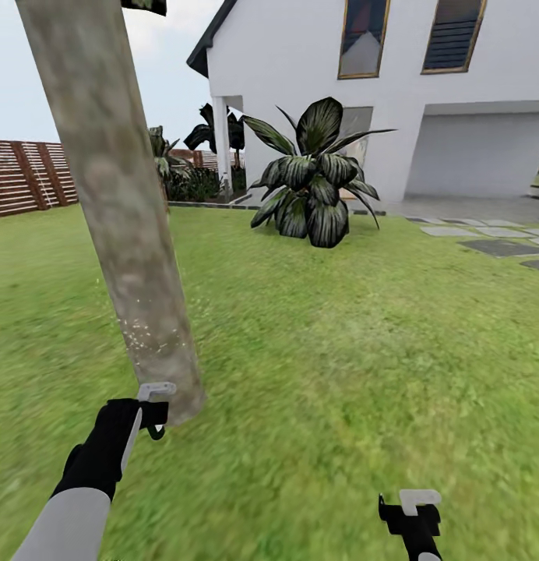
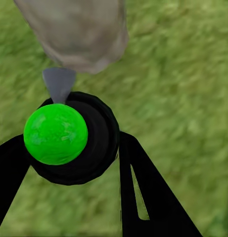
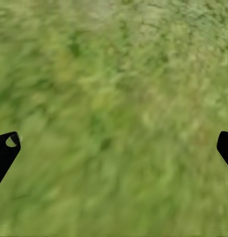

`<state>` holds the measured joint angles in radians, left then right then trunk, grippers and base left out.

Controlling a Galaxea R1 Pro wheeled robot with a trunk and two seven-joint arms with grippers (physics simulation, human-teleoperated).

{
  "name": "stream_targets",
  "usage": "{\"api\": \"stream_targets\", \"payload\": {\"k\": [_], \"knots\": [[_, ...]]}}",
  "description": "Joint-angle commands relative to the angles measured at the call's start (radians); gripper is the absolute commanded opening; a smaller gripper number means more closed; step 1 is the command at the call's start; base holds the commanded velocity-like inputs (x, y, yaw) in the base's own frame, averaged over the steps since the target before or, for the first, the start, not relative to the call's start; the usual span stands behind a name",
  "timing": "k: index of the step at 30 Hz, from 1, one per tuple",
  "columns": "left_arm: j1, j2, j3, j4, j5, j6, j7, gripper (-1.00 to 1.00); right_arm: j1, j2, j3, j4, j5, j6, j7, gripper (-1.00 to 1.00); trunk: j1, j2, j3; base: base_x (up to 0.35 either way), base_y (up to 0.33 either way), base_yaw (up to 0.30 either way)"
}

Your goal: In the garden, pick up the pesticide atomizer on the floor and spray pesticide onto both trees until each tree trunk is fully covered.

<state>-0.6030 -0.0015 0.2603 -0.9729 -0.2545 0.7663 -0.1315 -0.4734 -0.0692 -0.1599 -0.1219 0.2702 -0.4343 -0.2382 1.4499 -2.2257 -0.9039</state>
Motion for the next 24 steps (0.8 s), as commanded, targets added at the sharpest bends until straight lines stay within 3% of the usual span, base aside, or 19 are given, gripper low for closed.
{"api": "stream_targets", "payload": {"k": [1, 18, 24], "knots": [[-0.001, -0.001, 0.002, -0.001, -0.011, 0.004, -0.01, -1.0, 0.0, 0.0, -0.007, 0.001, 0.011, -0.003, -0.003, 1.0, 0.0, 0.0, -0.001, 0.149, -0.306, 0.267], [-0.001, 0.0, 0.002, -0.002, -0.012, 0.004, -0.01, -1.0, 0.0, 0.0, -0.007, 0.001, 0.011, -0.003, -0.003, 1.0, 0.0, 0.0, -0.001, 0.152, -0.306, 0.038], [-0.006, 0.001, 0.005, -0.017, -0.012, 0.009, -0.013, -1.0, -0.001, 0.0, -0.007, 0.001, 0.011, -0.003, -0.003, 1.0, 0.0, 0.0, -0.001, 0.054, -0.308, 0.204]]}}
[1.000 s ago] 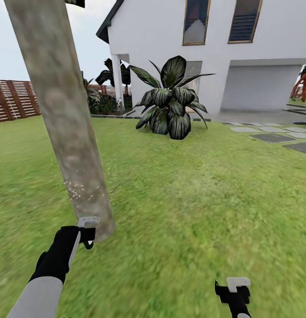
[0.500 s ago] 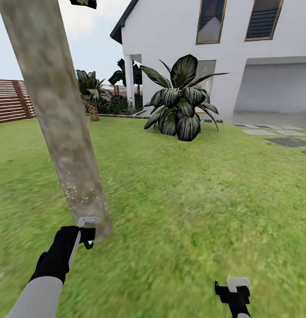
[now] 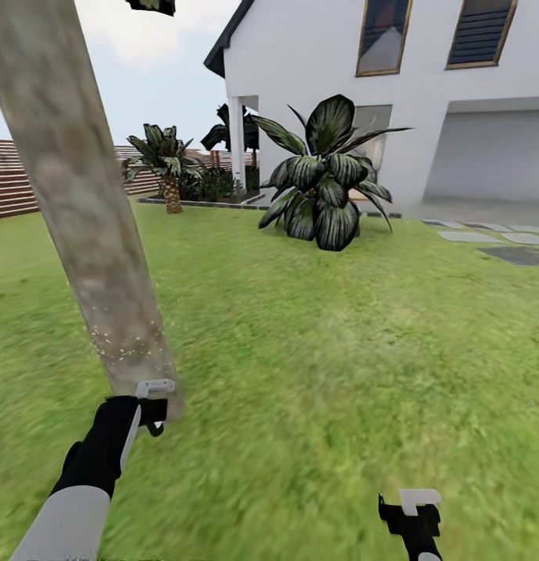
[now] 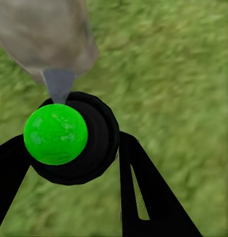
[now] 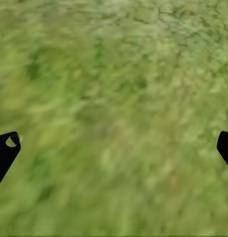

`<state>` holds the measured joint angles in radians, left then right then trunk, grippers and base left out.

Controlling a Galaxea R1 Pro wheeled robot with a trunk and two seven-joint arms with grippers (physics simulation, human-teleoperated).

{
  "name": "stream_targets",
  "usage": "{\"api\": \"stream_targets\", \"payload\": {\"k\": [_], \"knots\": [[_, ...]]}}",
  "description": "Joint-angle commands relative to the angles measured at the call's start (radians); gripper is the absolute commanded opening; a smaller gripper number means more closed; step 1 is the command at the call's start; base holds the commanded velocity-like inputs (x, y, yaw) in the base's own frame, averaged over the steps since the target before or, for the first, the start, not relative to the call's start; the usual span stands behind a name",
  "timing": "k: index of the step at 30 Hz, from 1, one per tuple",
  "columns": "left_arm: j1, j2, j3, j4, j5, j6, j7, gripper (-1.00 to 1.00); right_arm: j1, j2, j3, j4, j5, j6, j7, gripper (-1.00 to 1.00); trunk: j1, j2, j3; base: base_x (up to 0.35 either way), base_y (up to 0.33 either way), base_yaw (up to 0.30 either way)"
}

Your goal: In the garden, pick up the pesticide atomizer on the floor and spray pesticide onto both trees until each tree trunk is fully covered.

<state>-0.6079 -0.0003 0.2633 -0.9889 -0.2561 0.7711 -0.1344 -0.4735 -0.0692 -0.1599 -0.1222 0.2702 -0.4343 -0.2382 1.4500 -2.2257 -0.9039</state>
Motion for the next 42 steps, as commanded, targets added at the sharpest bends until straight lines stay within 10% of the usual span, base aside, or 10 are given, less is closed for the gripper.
{"api": "stream_targets", "payload": {"k": [1, 17, 42], "knots": [[-0.004, 0.001, 0.002, -0.003, -0.011, 0.005, -0.01, -1.0, -0.001, 0.0, -0.007, 0.001, 0.011, -0.003, -0.003, 1.0, 0.0, 0.0, -0.001, 0.141, -0.297, 0.273], [-0.111, 0.01, 0.001, -0.005, -0.017, 0.062, -0.01, -1.0, 0.0, 0.0, -0.007, 0.001, 0.011, -0.003, -0.003, 1.0, 0.0, 0.0, -0.001, 0.125, -0.063, 0.276], [-0.113, -0.001, -0.008, -0.068, -0.018, 0.103, -0.01, -1.0, 0.0, 0.0, -0.007, 0.001, 0.011, -0.003, -0.003, 1.0, 0.0, 0.0, -0.001, 0.123, -0.053, 0.104]]}}
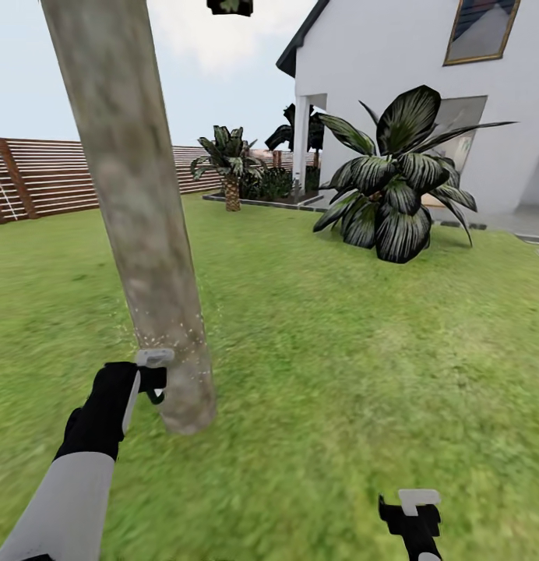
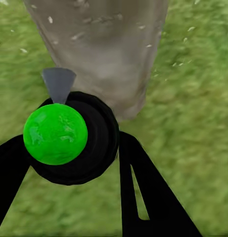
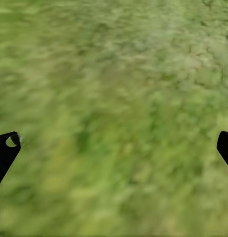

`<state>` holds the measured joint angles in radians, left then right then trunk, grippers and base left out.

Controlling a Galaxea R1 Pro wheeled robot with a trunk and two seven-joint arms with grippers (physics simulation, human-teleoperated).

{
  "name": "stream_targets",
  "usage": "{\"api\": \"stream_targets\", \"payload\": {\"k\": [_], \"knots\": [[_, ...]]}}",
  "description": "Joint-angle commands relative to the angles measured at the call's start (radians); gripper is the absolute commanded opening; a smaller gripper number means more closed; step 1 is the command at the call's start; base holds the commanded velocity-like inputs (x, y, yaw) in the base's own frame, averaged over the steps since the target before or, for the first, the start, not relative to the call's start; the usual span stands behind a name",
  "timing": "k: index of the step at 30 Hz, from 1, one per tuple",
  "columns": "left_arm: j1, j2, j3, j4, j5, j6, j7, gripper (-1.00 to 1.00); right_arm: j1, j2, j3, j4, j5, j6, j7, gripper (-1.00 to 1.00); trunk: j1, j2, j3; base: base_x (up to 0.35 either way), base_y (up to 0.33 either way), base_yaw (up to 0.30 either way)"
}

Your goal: In the garden, pick up the pesticide atomizer on the floor and spray pesticide onto both trees until each tree trunk is fully covered.

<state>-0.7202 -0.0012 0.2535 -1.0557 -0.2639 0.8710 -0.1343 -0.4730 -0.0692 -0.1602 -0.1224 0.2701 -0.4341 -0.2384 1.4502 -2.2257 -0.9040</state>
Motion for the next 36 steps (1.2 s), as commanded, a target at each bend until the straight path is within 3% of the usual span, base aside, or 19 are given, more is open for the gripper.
{"api": "stream_targets", "payload": {"k": [1, 9, 20, 25, 30, 32, 34, 36], "knots": [[0.002, 0.0, 0.001, -0.002, -0.011, 0.01, -0.01, -1.0, -0.001, 0.0, -0.007, 0.001, 0.011, -0.003, -0.004, 1.0, 0.0, 0.0, -0.001, 0.0, 0.0, 0.263], [0.008, 0.0, -0.001, -0.003, -0.011, 0.014, -0.01, -1.0, -0.001, 0.0, -0.007, 0.001, 0.011, -0.003, -0.004, 1.0, 0.0, 0.0, -0.001, 0.011, -0.009, 0.251], [0.011, 0.0, -0.003, -0.003, -0.011, 0.011, -0.01, -1.0, -0.001, 0.0, -0.007, 0.001, 0.011, -0.003, -0.004, 1.0, 0.0, 0.0, -0.001, 0.013, -0.246, 0.014], [0.013, 0.003, -0.002, 0.003, -0.011, 0.004, -0.011, -1.0, -0.001, 0.0, -0.007, 0.001, 0.011, -0.003, -0.004, 1.0, 0.0, 0.0, -0.001, -0.255, -0.151, 0.0], [0.09, 0.01, 0.0, 0.015, -0.007, -0.012, -0.019, -1.0, -0.001, 0.0, -0.007, 0.001, 0.011, -0.003, -0.003, 1.0, 0.0, 0.0, -0.001, -0.33, -0.019, 0.0], [0.196, 0.014, -0.001, 0.031, -0.008, -0.095, -0.026, -1.0, -0.001, 0.0, -0.007, 0.001, 0.01, -0.003, -0.002, 1.0, 0.0, 0.0, -0.001, -0.339, -0.001, 0.0], [0.228, 0.014, -0.001, 0.072, -0.01, -0.159, -0.026, -1.0, -0.001, 0.001, -0.006, 0.0, 0.01, -0.003, -0.001, 1.0, 0.0, 0.0, -0.001, -0.282, 0.0, 0.0], [0.247, 0.021, 0.0, 0.175, -0.012, -0.299, -0.027, -1.0, -0.001, 0.001, -0.003, -0.001, 0.011, -0.001, 0.0, 1.0, 0.0, 0.0, -0.001, -0.093, 0.0, 0.0]]}}
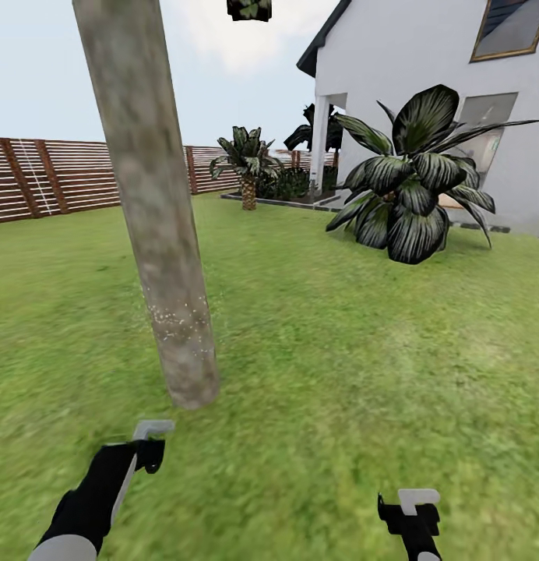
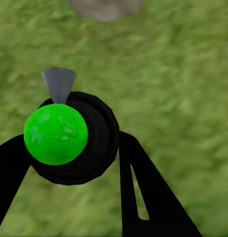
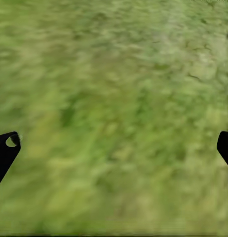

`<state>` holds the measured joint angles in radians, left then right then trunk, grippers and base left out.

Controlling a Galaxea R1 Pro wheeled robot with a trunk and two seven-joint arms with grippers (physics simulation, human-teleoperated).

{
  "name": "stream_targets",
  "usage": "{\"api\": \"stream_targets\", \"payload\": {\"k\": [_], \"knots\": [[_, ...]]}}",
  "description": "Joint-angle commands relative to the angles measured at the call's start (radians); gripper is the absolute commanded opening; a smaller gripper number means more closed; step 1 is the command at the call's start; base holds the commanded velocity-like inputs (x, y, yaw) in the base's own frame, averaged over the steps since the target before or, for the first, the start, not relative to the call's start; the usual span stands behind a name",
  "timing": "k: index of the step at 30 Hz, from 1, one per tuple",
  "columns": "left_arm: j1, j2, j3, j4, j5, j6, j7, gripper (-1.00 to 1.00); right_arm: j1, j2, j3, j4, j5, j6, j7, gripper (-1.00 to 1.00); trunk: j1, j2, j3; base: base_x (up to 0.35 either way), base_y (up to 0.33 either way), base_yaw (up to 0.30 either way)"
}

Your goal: In the garden, pick up the pesticide atomizer on the floor and spray pesticide onto both trees until each tree trunk is fully covered.

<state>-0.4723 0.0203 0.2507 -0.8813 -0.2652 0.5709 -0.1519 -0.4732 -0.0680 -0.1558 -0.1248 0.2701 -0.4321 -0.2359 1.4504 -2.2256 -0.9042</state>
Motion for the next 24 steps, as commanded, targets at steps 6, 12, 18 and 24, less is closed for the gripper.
{"api": "stream_targets", "payload": {"k": [6, 12, 18, 24], "knots": [[-0.01, 0.106, -0.11, 0.263, -0.038, -0.273, -0.164, -1.0, 0.0, -0.009, 0.065, -0.129, 0.13, 0.045, 0.27, 1.0, 0.0, 0.0, -0.001, -0.013, 0.0, 0.0], [-0.011, 0.162, -0.327, 0.279, -0.157, -0.366, -0.486, -1.0, -0.001, -0.006, 0.074, -0.341, 0.318, 0.176, 0.709, 1.0, 0.0, 0.0, -0.001, 0.0, 0.0, 0.0], [-0.011, 0.146, -0.357, 0.283, -0.254, -0.419, -0.602, -1.0, -0.004, -0.002, 0.075, -0.36, 0.379, 0.18, 0.827, 1.0, 0.0, 0.0, -0.001, 0.0, 0.0, 0.0], [-0.011, 0.144, -0.465, 0.283, -0.259, -0.422, -0.607, -1.0, -0.005, 0.028, 0.076, -0.361, 0.464, 0.18, 0.899, -1.0, 0.0, 0.0, -0.001, 0.0, 0.0, 0.0]]}}
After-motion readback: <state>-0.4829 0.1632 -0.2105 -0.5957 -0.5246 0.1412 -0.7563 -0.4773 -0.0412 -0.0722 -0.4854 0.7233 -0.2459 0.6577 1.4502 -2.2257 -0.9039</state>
